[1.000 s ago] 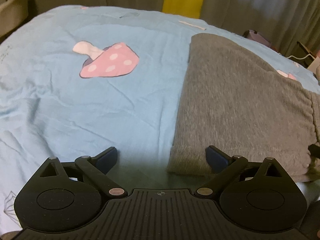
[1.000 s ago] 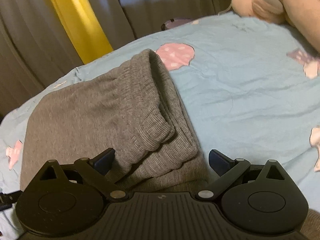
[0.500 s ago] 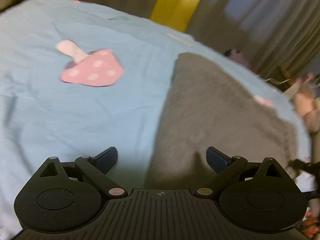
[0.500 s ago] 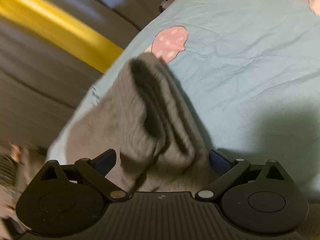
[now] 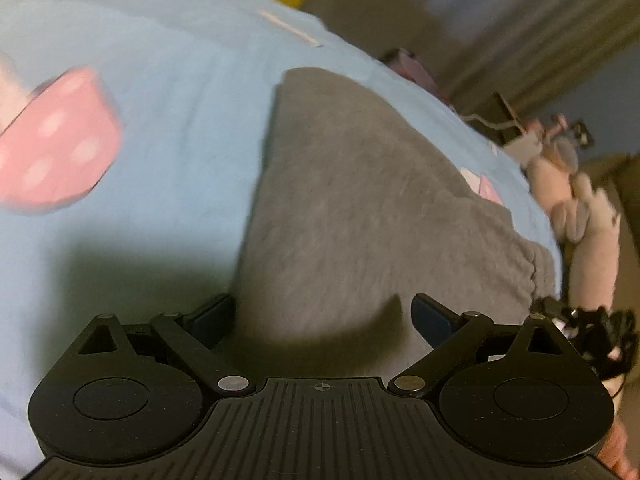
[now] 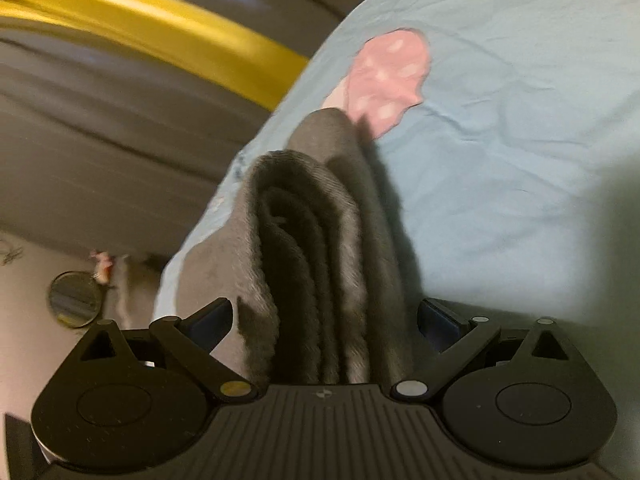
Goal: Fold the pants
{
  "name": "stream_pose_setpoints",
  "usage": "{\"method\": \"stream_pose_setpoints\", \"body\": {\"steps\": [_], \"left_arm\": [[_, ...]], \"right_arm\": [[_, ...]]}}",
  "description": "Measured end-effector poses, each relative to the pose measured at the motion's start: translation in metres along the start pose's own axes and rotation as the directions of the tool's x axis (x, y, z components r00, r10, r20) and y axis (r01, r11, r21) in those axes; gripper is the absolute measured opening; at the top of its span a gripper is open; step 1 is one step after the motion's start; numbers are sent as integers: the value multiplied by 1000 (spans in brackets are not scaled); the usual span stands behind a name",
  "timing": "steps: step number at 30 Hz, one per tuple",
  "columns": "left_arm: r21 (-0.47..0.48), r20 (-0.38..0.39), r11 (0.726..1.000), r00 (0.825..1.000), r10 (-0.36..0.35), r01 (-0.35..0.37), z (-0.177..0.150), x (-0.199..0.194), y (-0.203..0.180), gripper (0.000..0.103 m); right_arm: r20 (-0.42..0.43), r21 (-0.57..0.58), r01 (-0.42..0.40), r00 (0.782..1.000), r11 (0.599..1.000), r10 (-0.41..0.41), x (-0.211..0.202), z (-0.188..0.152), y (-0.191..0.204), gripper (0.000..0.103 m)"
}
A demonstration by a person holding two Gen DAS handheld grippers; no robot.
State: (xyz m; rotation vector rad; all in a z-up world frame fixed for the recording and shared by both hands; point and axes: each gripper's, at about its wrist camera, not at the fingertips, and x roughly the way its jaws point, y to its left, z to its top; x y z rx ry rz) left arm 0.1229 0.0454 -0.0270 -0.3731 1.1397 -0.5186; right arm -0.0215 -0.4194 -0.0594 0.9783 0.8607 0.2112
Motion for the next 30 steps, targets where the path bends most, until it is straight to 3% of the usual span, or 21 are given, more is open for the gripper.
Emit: {"method": "stream_pose_setpoints", "body": {"steps": [5,7,9,11,13,15,18,19,20,21,23,25,30], "left_arm": [[136,-42,990,998,46,-40,19,32,-25,101],[153,-46,988,998,45,-37,24,38,-28,101],[135,-36,991,999,21,-15,29,40,-26,101],[85,-13,996,1000,-7,8,32,40,-22,101],[77,16,997,1000,-8,7,30,37,-21,81],[101,25,995,1000,-18,16,29,35,-21,73],[87,28,996,999,-23,21,30,38,-17,70],[81,35,997,999,-22,19,27,34,-16,62],[77,40,997,999,-29,26,28,33,-18,55],[78,48,997,998,-33,29,27,30,-22,46],[91,70,996,997,-15,9,27,25,-29,40],[104,80,995,997,-4,-5,29,17,-33,31],[101,128,995,991,-38,25,53,-6,-49,23]], "right_arm": [[-32,-109,30,999,994,-34,26,1,19,98],[-29,-109,43,999,993,-46,28,2,23,92],[-20,-84,55,998,995,-56,26,3,22,72],[-17,-92,50,999,994,-52,25,2,20,68],[-12,-92,49,999,995,-50,26,1,20,68],[-19,-93,49,999,994,-51,27,1,23,76],[-35,-124,51,998,991,-56,33,1,31,87],[-33,-128,71,997,989,-76,38,0,37,87],[-27,-124,88,995,988,-92,40,0,39,85],[-5,-120,122,992,985,-123,40,-2,44,73],[25,-152,165,986,975,-163,39,-7,52,63],[52,-182,168,985,969,-162,35,-11,63,60],[96,-201,90,993,976,-72,26,7,93,55]]}}
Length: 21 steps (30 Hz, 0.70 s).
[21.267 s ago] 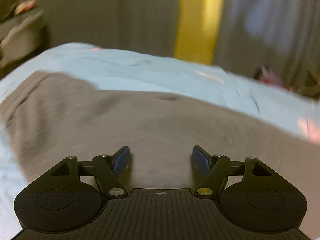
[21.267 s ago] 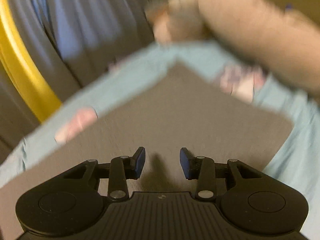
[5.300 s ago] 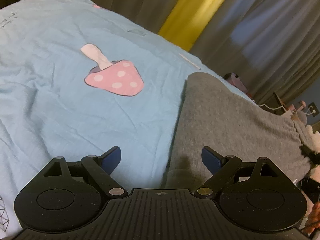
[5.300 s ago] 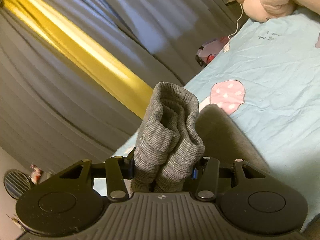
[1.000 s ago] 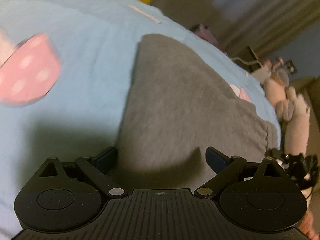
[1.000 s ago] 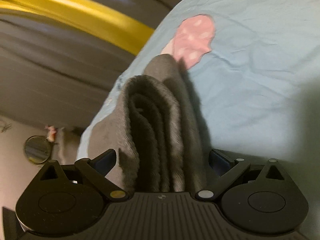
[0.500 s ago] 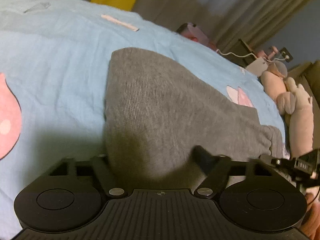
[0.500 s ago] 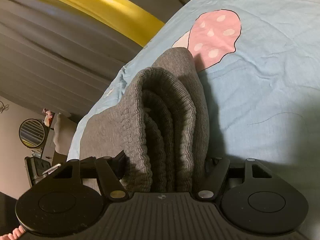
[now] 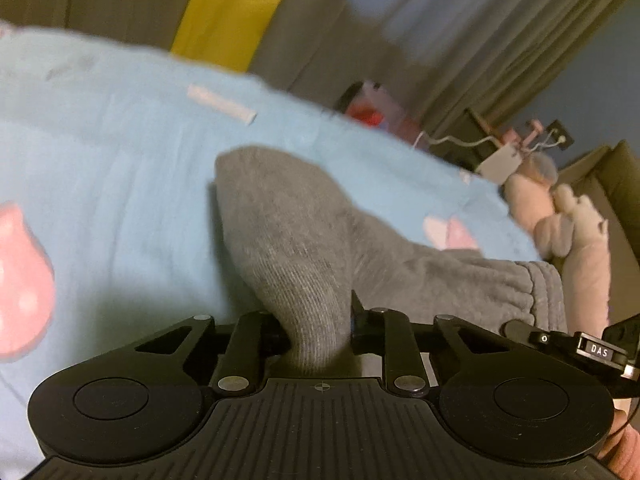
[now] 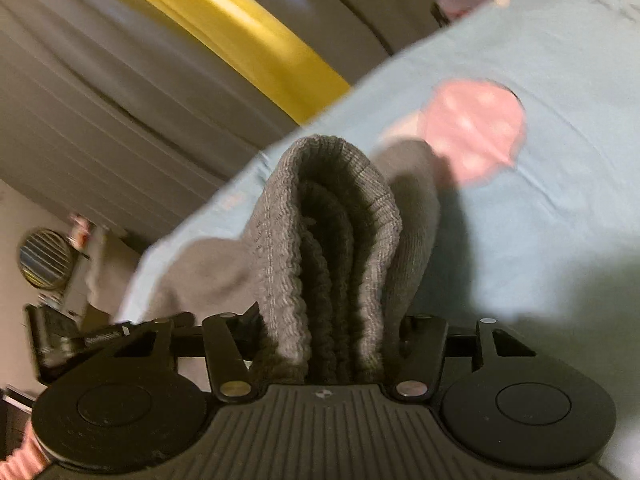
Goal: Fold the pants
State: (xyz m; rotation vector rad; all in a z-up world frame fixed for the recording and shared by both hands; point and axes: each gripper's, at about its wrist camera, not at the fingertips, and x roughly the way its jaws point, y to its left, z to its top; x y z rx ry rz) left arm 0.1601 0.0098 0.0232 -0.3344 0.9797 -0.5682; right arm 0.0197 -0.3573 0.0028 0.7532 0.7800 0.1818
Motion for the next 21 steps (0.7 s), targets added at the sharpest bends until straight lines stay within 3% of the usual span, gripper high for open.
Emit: {"method": "stream_pose_setpoints", "body": {"steps": [5,6,7,9,11,12,15,17,18,21], "left_arm": [[18,105,1000,994,10,-12,36,-12,-22,24],[22,123,999,992,28,-31,42,-13,-26,32],[17,139,997,988,67,-70,47,-12,-27,52],[-20,180,980,963,199,-199,49,-14,-26,77],[-6,162,972,959,233,-235,42,-15,-21,84],[7,124,973,966,229,-231,35,-12,-18,85],[13,24,971,971,237,-237,-1,1,-8,87],[41,-37,965,965,259,-258,-27,13,-4,87],[54,-42,959,958,282,-280,-36,15,-1,90],[96,39,934,939,343,-345,-55,3,-2,97]], "right_arm": [[98,-56,-8,995,998,13,-3,38,26,55],[123,-48,-7,992,999,13,-4,47,26,58],[142,-42,16,990,999,-10,-3,56,27,64],[184,-70,163,972,984,-148,-6,66,33,99],[265,-112,323,921,940,-285,-11,65,39,99],[270,-147,354,912,923,-307,-12,61,40,99],[214,-186,401,908,897,-361,-3,40,31,99],[146,-190,415,908,890,-392,10,25,19,99],[125,-198,449,893,871,-432,19,17,15,99],[152,-172,459,886,872,-437,19,1,10,99]]}}
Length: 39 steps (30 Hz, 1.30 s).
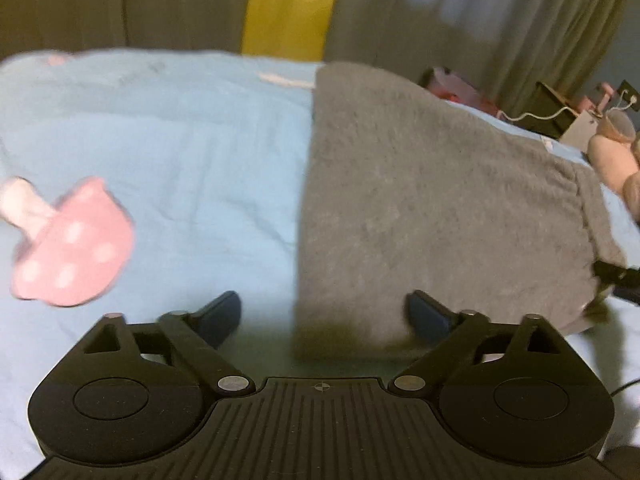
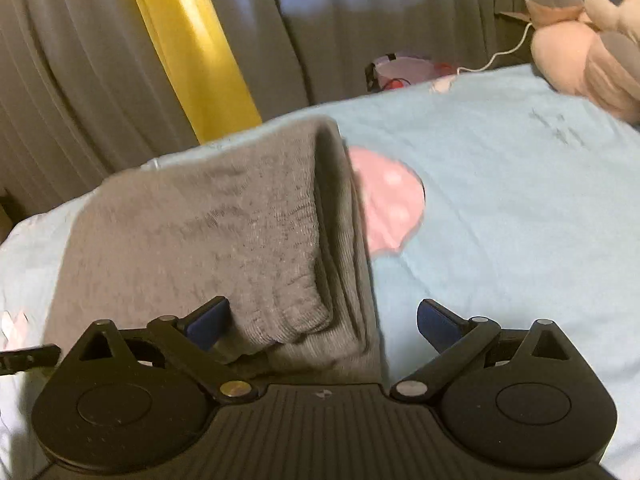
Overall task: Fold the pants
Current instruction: 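Open the right tool and pull both tools back from the pants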
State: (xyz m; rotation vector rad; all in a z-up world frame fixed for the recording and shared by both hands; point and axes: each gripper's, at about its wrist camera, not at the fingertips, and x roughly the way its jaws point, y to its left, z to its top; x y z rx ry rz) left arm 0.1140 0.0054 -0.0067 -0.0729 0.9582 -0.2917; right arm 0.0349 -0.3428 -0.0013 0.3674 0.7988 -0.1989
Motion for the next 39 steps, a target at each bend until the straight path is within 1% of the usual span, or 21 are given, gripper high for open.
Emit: {"method": "stream_pose_setpoints", "body": {"steps": [2,4,5,7,9,10,12,14,15,16,18,21,22,24,26,28,30,32,34,36,39], "left_arm": [[-3,10,999,999,39,-39,-6,-12,3,97],[-7,-7,999,999,34,-34,-15,-24,7,98],[-2,-31,1000,999,20,-20,-23,-29,9,98],[3,-66,1000,998,18,-18,-39,-36,14,101],[3,-92,999,995,39,-39,-57,-39,14,101],[7,-102,999,993,54,-54,-66,-41,13,101],[61,-109,994,989,102,-96,-75,-45,2,101],[122,-144,985,980,138,-120,-80,-44,-11,101],[136,-171,981,972,159,-137,-83,-44,-16,101],[145,-180,979,969,169,-144,-87,-46,-20,101],[165,-169,975,970,176,-148,-99,-58,-26,101],[187,-124,970,975,182,-158,-111,-77,-40,101],[188,-101,969,978,185,-164,-115,-87,-43,101],[179,-50,968,981,190,-178,-119,-105,-50,101],[168,-3,967,981,193,-189,-121,-123,-55,101],[157,56,967,979,194,-201,-120,-144,-61,101],[143,115,970,977,181,-196,-119,-163,-67,102],[131,178,975,972,155,-179,-118,-183,-73,102],[116,238,979,961,138,-169,-116,-201,-80,103],[91,278,983,952,128,-159,-112,-213,-85,103],[50,321,988,939,125,-148,-104,-219,-90,103]], "right_arm": [[38,58,-1,999,998,-1,-13,-3,-4,99],[74,102,-19,997,995,11,-26,-17,-13,99],[58,106,-30,998,994,24,-30,-26,-17,99],[-29,92,-34,999,995,36,-31,-43,-18,99],[-142,63,4,990,998,5,-31,-57,-10,99],[-179,59,22,984,998,-11,-32,-62,-6,99],[-177,53,27,984,998,-18,-42,-68,3,99],[-162,23,33,986,999,-29,-52,-77,14,99],[-173,3,55,983,998,-53,-55,-82,20,99],[-192,-17,82,978,996,-84,-56,-86,27,99],[-229,-52,127,964,991,-135,-56,-94,36,99],[-277,-165,130,945,978,-172,-61,-99,52,99],[-261,-195,128,949,972,-178,-74,-104,58,99],[-169,-224,136,970,965,-176,-94,-108,66,99],[-71,-263,134,985,956,-157,-118,-111,77,99],[11,-317,134,990,939,-138,-141,-114,87,99],[64,-352,125,992,927,-109,-162,-115,97,99],[98,-371,110,992,922,-79,-180,-115,105,99],[148,-370,117,987,922,-67,-191,-111,107,99],[195,-347,100,980,932,-32,-204,-107,107,99],[268,-316,87,964,945,1,-218,-105,107,99]]}}
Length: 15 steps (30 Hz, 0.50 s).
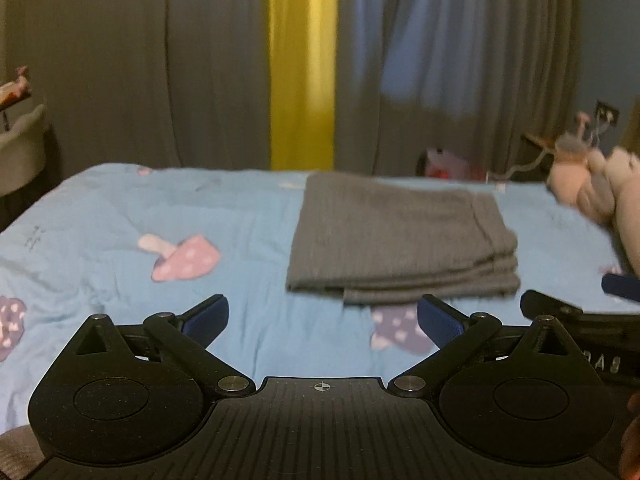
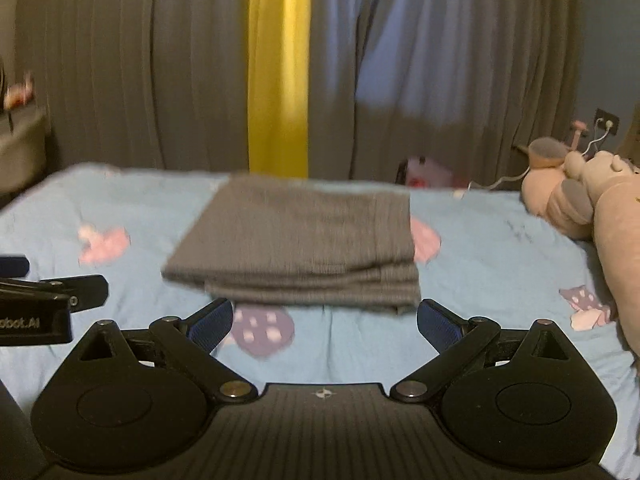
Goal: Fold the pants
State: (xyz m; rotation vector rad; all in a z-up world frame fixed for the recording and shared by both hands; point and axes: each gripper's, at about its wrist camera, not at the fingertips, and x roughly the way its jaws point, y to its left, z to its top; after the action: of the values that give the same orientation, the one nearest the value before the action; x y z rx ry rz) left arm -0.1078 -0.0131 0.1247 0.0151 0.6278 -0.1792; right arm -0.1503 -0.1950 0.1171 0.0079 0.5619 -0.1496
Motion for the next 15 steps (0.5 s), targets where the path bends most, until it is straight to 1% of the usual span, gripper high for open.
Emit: {"method": "stream_pose_setpoints", "body": {"steps": [2,5,8,10,13,15], "left_arm": [[14,0,1000,1000,1,-1,5,5,-5,103],[38,-27,999,999,22,-21,8,20,-9,103],[29,-53,999,998,36,-35,12,35,-8,103],[33,-56,999,997,44,-42,15,46,-8,103],[47,-64,996,995,74,-71,18,65,-10,103],[47,-75,994,992,98,-95,22,79,-12,103]], "right_arm": [[18,4,-21,1000,1000,20,1,2,0,99],[-3,38,-37,999,999,37,16,3,-2,99],[-9,85,-67,998,994,68,29,1,-6,99],[-2,85,-41,999,996,41,40,-1,-8,99],[-15,44,25,1000,999,-24,54,3,-8,99],[-16,54,33,999,998,-32,64,6,-12,99]]}}
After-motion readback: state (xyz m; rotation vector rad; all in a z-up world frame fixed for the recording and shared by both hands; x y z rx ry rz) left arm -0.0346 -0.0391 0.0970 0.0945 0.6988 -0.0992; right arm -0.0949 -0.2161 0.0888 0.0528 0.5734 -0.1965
